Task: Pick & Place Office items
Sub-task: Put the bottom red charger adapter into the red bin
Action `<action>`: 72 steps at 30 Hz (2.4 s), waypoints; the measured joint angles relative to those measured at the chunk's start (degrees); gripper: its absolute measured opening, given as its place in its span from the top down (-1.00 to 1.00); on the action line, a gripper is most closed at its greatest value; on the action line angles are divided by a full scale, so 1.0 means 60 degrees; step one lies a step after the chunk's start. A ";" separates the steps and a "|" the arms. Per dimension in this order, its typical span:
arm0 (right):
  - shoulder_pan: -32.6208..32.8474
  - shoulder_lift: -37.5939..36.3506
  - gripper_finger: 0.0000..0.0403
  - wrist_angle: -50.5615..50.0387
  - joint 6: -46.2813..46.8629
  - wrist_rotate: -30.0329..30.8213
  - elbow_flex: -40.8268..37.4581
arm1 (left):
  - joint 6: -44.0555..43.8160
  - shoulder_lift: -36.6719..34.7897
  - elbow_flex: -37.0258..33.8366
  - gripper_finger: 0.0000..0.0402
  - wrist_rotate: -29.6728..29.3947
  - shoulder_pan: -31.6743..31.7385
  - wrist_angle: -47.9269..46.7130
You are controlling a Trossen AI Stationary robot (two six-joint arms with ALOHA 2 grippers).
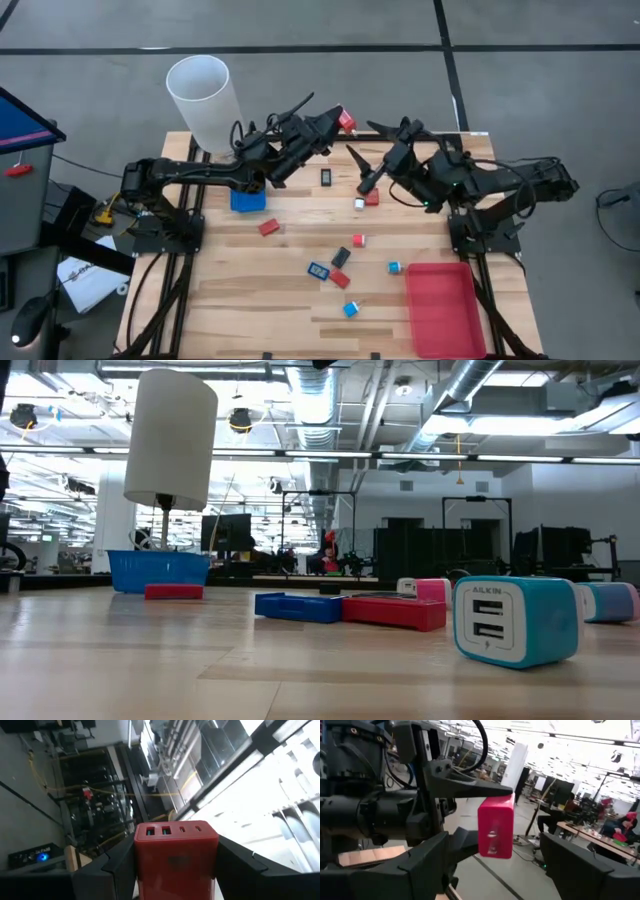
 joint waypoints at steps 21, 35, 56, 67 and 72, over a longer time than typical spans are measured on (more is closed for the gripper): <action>-0.0836 0.0133 -0.52 -0.0063 0.0427 -0.1525 0.0009 | -0.0426 -0.0186 -0.0004 -0.01 0.1753 0.0518 -0.0506; -0.1071 0.0129 -0.52 -0.0490 0.0429 -0.1825 0.0009 | -0.0505 -0.0186 -0.0004 -0.01 0.2139 0.0486 -0.0779; -0.1156 0.0157 0.29 -0.0472 0.0452 -0.1514 0.0244 | -0.0568 -0.0196 0.0011 -0.01 0.2247 0.0381 -0.0798; -0.0764 0.0066 0.44 -0.1136 0.0615 -0.0665 0.0985 | 0.0595 -0.0204 -0.0001 -0.28 0.3605 0.0398 -0.0436; -0.0445 -0.0336 0.44 -0.2642 0.1176 0.0401 0.1713 | 0.3032 -0.0888 -0.0030 -0.31 0.5785 0.0430 -0.0391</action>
